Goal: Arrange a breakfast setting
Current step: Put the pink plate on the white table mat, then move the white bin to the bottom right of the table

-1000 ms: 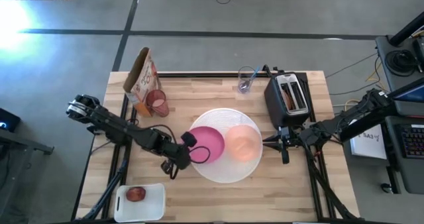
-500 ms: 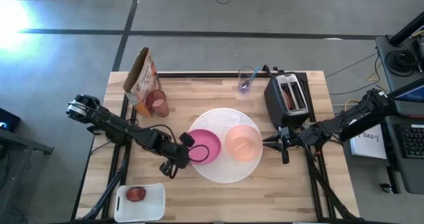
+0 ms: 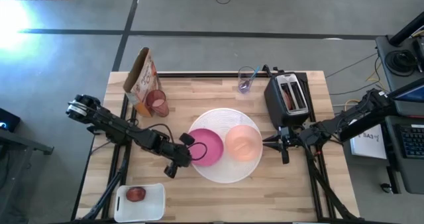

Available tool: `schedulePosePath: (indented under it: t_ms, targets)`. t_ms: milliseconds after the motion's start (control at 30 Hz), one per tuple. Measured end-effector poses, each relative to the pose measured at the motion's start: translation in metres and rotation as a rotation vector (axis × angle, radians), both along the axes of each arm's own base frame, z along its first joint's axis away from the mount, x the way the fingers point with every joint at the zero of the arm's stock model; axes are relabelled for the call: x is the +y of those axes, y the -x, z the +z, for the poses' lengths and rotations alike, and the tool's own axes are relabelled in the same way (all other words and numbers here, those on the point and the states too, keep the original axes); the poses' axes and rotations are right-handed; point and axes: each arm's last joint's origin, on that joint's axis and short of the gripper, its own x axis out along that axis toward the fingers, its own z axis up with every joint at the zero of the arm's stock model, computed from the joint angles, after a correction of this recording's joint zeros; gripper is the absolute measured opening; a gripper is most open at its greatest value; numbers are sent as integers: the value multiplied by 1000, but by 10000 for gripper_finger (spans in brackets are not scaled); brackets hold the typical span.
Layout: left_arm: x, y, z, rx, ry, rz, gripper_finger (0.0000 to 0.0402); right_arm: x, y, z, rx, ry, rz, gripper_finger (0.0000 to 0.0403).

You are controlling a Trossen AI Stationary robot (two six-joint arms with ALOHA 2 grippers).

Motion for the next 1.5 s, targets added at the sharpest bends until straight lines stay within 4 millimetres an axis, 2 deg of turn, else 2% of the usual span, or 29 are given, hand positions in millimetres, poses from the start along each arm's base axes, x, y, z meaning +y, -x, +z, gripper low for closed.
schedulePosePath:
  t_ms: [467, 767, 1067, 1300, 1500]
  targets:
    - [-1, 0, 0, 27, 150, 208, 114, 0, 0, 0, 0, 0, 0, 63]
    - [-3, 9, 13, 35, 177, 227, 138, 0, 0, 0, 0, 0, 0, 63]
    - [-21, 46, 26, 179, 219, 294, 139, 0, 0, 0, 0, 0, 0, 63]
    - [-37, 79, 49, 261, 272, 386, 139, 0, 0, 0, 0, 0, 0, 63]
    - [-53, 110, 48, 408, 308, 546, 139, 0, 0, 0, 0, 0, 0, 63]
